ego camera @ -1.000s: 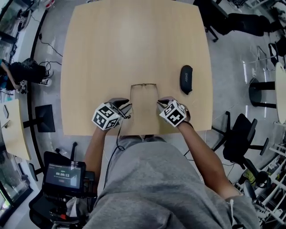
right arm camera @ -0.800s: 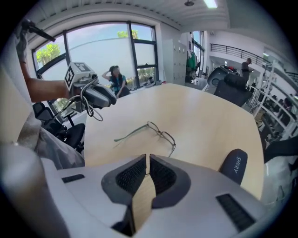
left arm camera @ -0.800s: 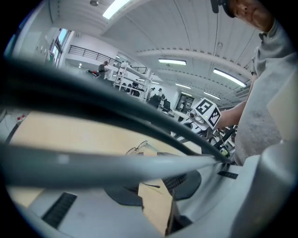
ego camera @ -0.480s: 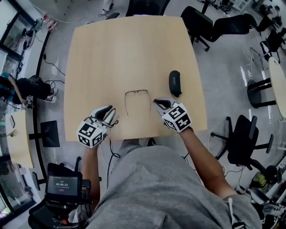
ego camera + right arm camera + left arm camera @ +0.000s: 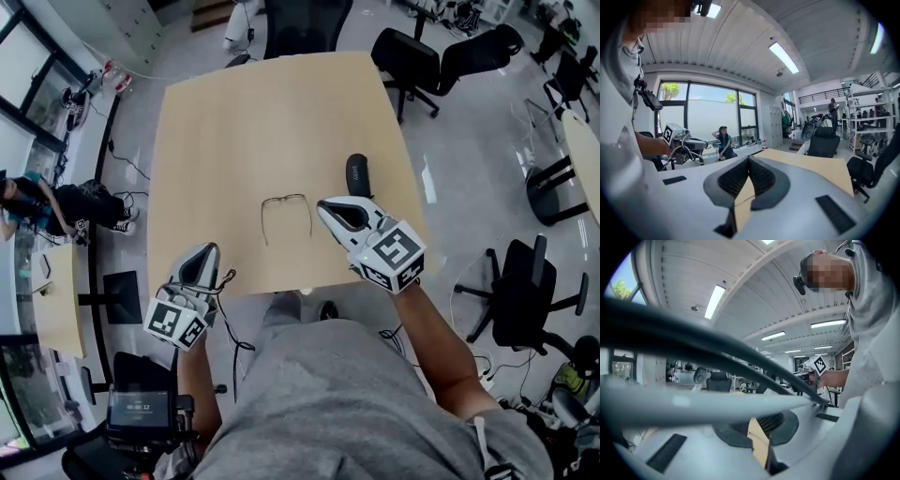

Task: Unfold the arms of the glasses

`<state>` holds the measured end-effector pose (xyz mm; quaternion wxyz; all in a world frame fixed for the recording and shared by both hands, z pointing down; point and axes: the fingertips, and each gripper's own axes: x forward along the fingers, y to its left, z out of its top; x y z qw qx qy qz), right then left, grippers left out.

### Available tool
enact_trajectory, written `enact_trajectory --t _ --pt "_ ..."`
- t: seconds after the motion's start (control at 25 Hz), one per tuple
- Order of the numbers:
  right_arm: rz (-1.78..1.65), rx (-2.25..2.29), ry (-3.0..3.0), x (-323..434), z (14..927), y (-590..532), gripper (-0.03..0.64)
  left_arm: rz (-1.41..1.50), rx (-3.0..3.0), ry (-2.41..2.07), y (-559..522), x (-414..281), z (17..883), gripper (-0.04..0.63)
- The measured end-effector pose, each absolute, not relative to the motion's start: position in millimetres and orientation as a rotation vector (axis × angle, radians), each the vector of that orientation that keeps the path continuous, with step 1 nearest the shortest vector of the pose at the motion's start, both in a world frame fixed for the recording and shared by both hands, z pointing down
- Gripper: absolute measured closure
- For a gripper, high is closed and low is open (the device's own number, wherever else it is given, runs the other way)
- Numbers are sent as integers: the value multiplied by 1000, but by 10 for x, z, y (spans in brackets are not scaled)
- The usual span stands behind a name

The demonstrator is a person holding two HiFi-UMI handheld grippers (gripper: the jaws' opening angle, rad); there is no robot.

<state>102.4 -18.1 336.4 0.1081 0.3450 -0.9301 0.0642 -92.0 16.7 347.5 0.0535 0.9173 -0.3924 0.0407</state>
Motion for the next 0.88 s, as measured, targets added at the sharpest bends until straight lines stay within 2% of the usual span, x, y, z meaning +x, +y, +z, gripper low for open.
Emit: enact_trajectory --t 0.44,0.88 --pt "13 1051 -2892 976 2368 230 608 18 2909 -1312 744 -1171 2555 589" --pt "12 1182 -2919 626 2093 1339 609 16 2993 -1247 1863 -1539 2383 589"
